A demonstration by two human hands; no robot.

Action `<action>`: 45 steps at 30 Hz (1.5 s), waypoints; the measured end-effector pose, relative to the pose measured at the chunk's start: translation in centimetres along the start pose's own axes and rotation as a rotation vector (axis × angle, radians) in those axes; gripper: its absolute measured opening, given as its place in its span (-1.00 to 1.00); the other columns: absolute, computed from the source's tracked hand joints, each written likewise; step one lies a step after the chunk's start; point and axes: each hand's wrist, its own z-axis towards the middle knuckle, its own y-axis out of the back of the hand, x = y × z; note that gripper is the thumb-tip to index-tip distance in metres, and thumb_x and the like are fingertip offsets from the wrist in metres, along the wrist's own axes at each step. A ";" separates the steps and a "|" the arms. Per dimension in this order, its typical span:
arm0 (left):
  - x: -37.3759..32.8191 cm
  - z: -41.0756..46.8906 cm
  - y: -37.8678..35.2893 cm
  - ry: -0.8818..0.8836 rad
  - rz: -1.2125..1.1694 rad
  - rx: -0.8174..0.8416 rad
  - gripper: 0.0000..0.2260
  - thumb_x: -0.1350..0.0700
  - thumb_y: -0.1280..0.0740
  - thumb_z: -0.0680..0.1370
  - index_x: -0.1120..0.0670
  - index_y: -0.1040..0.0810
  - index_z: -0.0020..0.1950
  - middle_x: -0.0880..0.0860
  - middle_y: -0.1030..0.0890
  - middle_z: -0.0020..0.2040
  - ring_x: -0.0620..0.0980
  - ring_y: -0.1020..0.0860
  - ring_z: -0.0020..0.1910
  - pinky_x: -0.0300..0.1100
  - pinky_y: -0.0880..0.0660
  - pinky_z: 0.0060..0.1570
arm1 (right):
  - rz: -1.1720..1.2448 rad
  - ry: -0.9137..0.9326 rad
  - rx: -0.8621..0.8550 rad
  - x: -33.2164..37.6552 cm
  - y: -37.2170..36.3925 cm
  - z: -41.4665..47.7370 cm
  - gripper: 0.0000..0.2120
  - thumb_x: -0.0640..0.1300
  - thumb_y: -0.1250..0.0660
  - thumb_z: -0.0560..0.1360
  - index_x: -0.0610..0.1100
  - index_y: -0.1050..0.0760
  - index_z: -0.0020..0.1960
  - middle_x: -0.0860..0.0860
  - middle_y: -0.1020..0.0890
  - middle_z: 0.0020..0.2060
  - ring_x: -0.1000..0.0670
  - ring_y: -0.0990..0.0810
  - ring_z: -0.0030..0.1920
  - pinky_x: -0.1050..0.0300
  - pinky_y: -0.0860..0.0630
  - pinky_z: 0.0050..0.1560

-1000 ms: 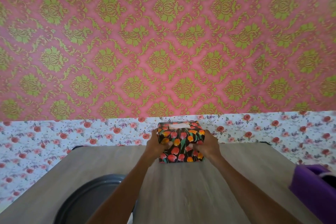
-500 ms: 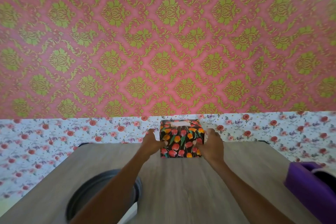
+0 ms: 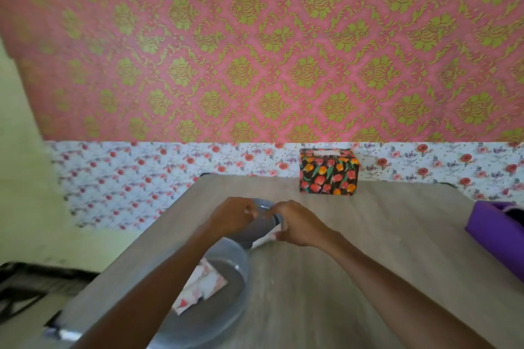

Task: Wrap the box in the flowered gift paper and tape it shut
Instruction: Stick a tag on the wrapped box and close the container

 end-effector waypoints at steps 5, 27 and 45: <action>4.7 -4.7 1.8 -0.063 0.010 0.103 -0.44 -0.24 -0.11 0.49 0.16 -0.61 0.13 0.16 -0.61 0.15 0.03 -0.54 0.06 -0.03 -0.46 0.16 | -0.197 0.035 0.038 2.6 -1.8 -0.1 -0.69 -0.07 -0.43 0.47 0.00 -0.56 0.20 0.02 -0.60 0.22 -0.06 -0.54 0.24 0.07 -0.45 0.17; 7.9 -6.2 1.4 0.187 0.007 -0.257 -0.86 0.11 -0.28 0.60 -0.01 -0.59 0.11 0.00 -0.59 0.14 0.00 -0.57 0.03 -0.15 -0.53 0.07 | -0.201 -0.017 -0.069 -0.1 0.4 -5.5 -0.87 -0.15 -0.45 0.45 0.07 -0.58 -0.15 0.17 -0.59 -0.12 0.12 -0.52 -0.02 0.25 -0.51 -0.07; -1.2 -3.4 -0.8 0.096 0.081 0.115 -0.76 -0.03 -0.17 0.47 0.01 -0.58 -0.25 -0.05 -0.61 -0.22 -0.04 -0.54 -0.17 -0.06 -0.48 0.03 | -0.221 -0.237 0.128 -0.1 1.2 -5.5 -0.77 0.07 -0.28 0.54 -0.01 -0.63 0.03 0.01 -0.64 -0.05 0.00 -0.60 -0.12 0.14 -0.53 -0.13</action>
